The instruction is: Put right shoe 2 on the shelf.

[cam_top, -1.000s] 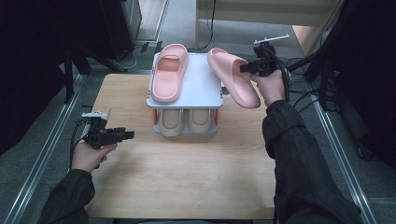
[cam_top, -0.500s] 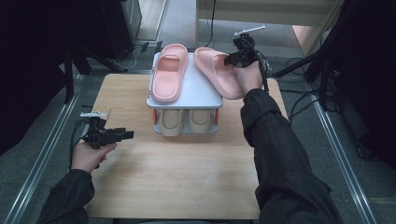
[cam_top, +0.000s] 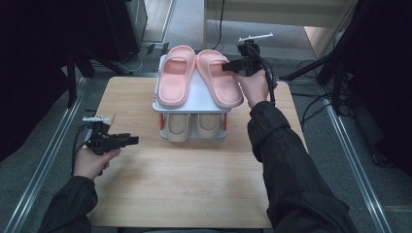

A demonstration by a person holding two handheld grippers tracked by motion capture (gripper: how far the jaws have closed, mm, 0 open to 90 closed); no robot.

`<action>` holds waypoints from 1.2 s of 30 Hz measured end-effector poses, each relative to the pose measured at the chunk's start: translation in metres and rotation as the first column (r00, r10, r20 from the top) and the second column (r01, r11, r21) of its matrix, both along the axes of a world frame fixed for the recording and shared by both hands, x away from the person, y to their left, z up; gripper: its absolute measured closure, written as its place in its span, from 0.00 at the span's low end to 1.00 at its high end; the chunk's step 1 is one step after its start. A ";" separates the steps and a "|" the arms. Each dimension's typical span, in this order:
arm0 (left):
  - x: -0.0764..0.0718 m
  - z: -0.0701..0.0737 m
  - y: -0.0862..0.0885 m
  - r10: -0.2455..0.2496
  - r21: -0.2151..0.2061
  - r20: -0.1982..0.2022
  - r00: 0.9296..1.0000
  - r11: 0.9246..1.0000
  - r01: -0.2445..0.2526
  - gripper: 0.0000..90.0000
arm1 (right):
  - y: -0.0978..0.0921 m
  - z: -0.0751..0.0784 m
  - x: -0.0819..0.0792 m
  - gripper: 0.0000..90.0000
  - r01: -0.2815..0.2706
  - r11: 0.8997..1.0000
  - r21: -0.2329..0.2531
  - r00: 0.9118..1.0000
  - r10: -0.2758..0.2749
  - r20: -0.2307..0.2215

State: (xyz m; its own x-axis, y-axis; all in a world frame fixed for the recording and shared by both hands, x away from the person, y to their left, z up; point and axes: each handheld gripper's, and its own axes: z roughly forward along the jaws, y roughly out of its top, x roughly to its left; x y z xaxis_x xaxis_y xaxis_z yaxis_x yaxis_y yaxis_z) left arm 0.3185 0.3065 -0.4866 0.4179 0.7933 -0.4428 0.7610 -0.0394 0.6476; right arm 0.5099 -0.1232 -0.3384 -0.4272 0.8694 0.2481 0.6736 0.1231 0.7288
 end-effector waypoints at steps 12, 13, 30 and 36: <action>0.012 0.001 -0.012 -0.032 0.008 -0.002 0.999 0.999 0.032 0.49 | 0.009 -0.004 -0.028 0.57 -0.079 0.996 0.038 0.997 0.078 0.026; 0.013 0.000 -0.013 -0.037 0.004 0.005 0.999 0.999 0.037 0.49 | 0.011 -0.004 -0.029 0.57 -0.077 0.996 0.038 0.997 0.076 0.028; 0.020 0.000 -0.017 -0.065 0.016 -0.007 0.998 0.998 0.065 0.49 | 0.011 0.003 -0.043 0.70 -0.099 0.994 0.042 0.993 0.097 0.060; 0.019 0.002 -0.015 -0.055 0.008 -0.006 0.998 0.998 0.055 0.51 | 0.001 0.009 -0.075 1.00 -0.196 0.980 -0.009 0.977 0.196 0.086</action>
State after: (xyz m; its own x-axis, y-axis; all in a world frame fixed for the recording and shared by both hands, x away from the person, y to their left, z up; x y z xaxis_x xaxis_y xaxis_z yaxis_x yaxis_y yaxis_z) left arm 0.3379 0.2910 -0.4848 0.4581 0.7727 -0.4393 0.7614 -0.0862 0.6425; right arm 0.4352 -0.1224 -0.3295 -0.6094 0.7666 0.2024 0.5710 0.2473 0.7828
